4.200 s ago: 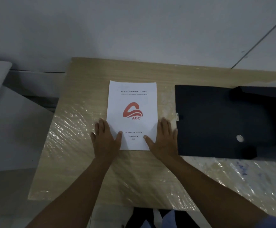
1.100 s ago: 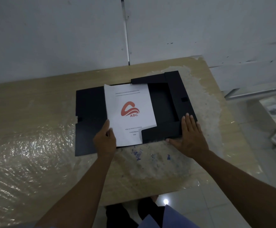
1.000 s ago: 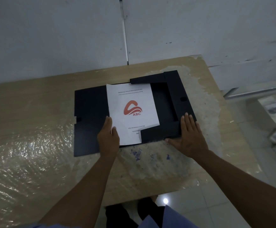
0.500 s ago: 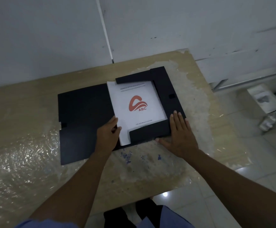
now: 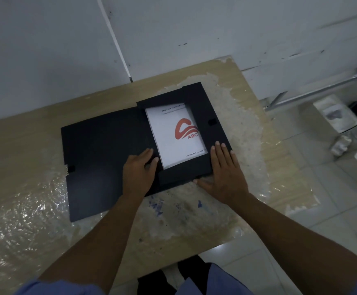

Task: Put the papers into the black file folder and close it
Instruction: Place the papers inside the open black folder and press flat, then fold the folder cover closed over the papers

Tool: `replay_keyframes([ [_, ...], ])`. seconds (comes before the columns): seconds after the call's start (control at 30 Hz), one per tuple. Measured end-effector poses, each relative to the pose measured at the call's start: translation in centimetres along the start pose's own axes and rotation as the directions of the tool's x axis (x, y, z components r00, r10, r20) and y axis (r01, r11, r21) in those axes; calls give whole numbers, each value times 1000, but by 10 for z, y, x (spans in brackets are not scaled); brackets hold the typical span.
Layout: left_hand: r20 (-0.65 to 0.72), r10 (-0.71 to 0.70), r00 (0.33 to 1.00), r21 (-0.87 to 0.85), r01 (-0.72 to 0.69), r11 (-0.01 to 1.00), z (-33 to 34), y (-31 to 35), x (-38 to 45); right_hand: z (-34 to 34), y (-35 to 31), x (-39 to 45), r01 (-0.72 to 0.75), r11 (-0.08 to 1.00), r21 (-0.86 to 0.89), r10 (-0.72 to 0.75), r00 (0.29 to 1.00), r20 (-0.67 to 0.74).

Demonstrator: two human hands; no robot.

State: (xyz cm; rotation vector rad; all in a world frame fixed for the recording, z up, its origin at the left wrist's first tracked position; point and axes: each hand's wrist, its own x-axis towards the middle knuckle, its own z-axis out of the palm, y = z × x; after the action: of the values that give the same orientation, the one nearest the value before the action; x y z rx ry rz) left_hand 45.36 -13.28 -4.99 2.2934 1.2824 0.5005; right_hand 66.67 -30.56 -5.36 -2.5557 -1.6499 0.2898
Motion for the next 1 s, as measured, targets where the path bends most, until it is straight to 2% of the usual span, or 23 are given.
replay_keyframes([
  [0.1,-118,-158,980,113,171,979,-9,-29,-17,0,0,0,0,1000,4,0,1000,-15],
  [0.2,-193,-319,928,145,349,926,-22,-58,-36,1,1,0,1,1000,-6,-1,1000,-21],
  [0.27,-196,-485,852,125,513,849,-32,-70,-44,2,2,0,11,1000,-20,-11,999,-30],
  [0.33,-195,-635,747,100,660,745,-43,-78,-48,3,2,0,21,999,-27,-22,999,-31],
  [0.4,-201,-704,681,100,729,677,-51,-82,-50,4,2,1,25,999,-30,-26,999,-29],
  [0.6,-241,-798,553,-27,818,575,-66,-88,-47,2,1,3,19,999,-40,-18,1000,18],
  [0.7,-218,-858,464,-154,852,500,-77,-100,-42,1,1,4,17,999,-38,-16,999,32],
  [0.8,-177,-898,403,-349,827,440,-88,-102,-39,1,1,5,16,999,-32,-15,999,43],
  [0.9,-155,-899,411,-531,733,426,-98,-87,-35,0,1,5,13,999,-30,-11,998,58],
  [1.0,-190,-871,454,-573,669,474,-115,-65,-37,0,1,6,11,1000,-29,-9,998,61],
])
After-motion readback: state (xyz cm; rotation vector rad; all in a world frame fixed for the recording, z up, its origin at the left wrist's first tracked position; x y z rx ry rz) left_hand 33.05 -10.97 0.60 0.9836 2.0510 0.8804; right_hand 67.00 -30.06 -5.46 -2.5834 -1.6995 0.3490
